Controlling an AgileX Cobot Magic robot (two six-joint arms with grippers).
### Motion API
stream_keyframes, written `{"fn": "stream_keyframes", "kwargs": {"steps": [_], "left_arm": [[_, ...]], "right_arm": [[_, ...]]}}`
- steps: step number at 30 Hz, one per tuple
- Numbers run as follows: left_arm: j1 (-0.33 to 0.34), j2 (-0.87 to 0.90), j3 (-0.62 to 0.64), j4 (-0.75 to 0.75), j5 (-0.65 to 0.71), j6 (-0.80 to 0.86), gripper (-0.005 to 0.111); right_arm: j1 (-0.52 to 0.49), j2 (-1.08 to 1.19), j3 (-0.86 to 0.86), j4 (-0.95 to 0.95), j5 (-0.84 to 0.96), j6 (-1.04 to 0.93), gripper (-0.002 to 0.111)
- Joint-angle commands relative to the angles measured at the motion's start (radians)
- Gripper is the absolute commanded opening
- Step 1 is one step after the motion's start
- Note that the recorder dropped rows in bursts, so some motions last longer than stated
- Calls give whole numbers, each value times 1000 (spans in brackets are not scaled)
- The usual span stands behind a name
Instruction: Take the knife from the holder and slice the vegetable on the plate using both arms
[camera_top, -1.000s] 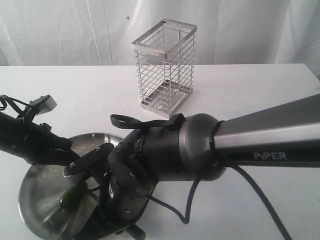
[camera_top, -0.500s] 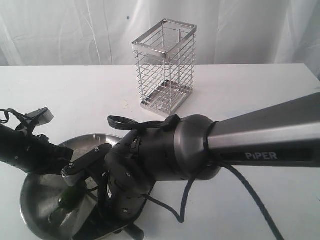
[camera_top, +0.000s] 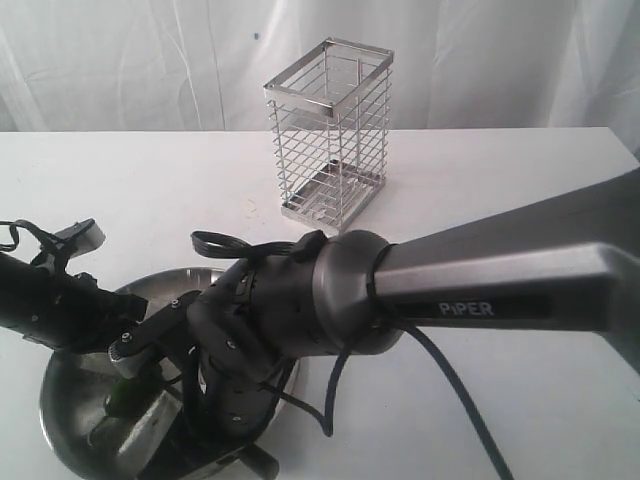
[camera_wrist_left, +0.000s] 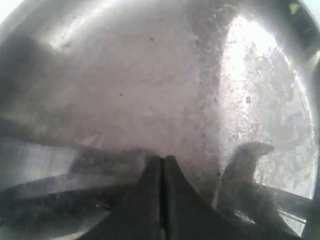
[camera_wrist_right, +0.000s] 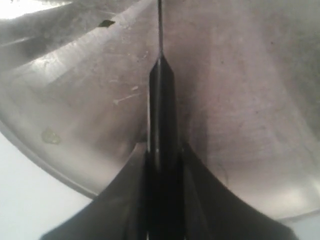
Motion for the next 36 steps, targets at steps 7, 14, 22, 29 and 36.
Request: {"fn": "stream_keyframes", "kwargs": {"steps": [7, 14, 22, 29, 36], "left_arm": [[-6, -60, 17, 36, 45, 4, 0], [-6, -143, 17, 65, 41, 0, 0], [-6, -189, 17, 82, 45, -10, 0], [-6, -189, 19, 181, 28, -91, 0], [-6, -189, 19, 195, 26, -103, 0]], "right_arm": [[-2, 11, -43, -40, -19, -5, 0], [-7, 16, -43, -40, -16, -5, 0], [-7, 17, -43, -40, -14, -5, 0], [-7, 17, -43, -40, 3, -5, 0], [-7, 17, -43, -40, 10, -5, 0]]}}
